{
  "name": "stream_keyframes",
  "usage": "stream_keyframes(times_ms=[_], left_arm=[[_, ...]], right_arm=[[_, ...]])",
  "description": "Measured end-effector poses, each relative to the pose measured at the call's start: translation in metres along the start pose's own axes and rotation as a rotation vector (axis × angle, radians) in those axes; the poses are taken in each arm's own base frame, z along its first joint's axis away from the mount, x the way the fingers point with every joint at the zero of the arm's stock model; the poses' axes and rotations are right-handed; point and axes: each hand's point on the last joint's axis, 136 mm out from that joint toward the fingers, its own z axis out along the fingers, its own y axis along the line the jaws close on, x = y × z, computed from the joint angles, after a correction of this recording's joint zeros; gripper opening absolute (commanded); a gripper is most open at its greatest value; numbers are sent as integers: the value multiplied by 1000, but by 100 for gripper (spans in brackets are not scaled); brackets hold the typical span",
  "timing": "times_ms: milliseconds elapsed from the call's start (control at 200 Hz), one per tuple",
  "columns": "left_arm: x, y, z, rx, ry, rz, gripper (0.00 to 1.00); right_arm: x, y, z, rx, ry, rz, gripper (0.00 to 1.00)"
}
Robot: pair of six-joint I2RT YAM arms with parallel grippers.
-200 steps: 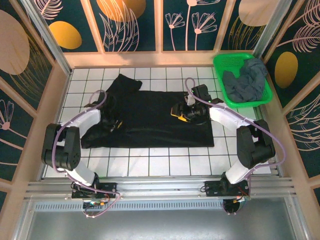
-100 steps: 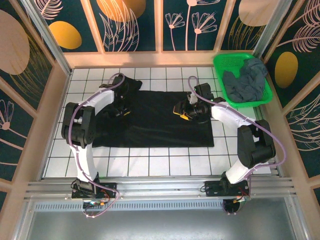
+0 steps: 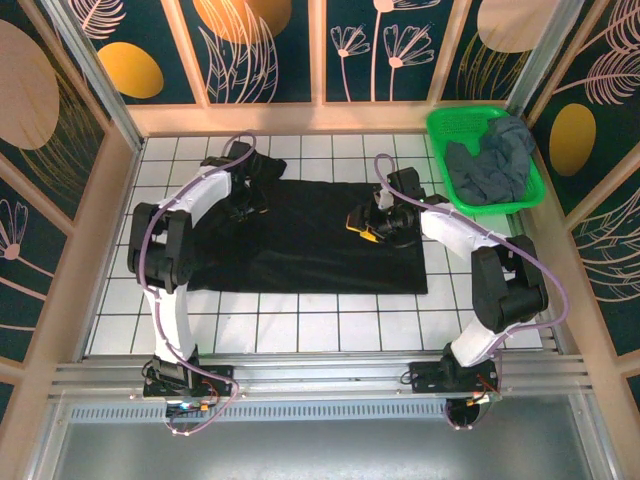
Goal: Fold and stack the t-shirts
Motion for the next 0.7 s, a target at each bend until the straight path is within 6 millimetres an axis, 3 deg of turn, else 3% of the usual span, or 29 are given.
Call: stream_keyframes(times_ms=[110,190,390,485,701], left_arm=[[-3,3,-28,15,-57,-14,47],[3,9,-35,25,-59,-41,46],[30,21,-8,26,46,-103,41],[32,19,1,33,65,-103,35],[37,17,17,33,94,-68,33]], right_arm=[[1,-1,1,2,3,2,51],[4,-5,2,8,11,9,51],[7,-8,3,13,17,14,51],[7,-8,3,13,17,14,51],[10,-11,4,17,22,18,51]])
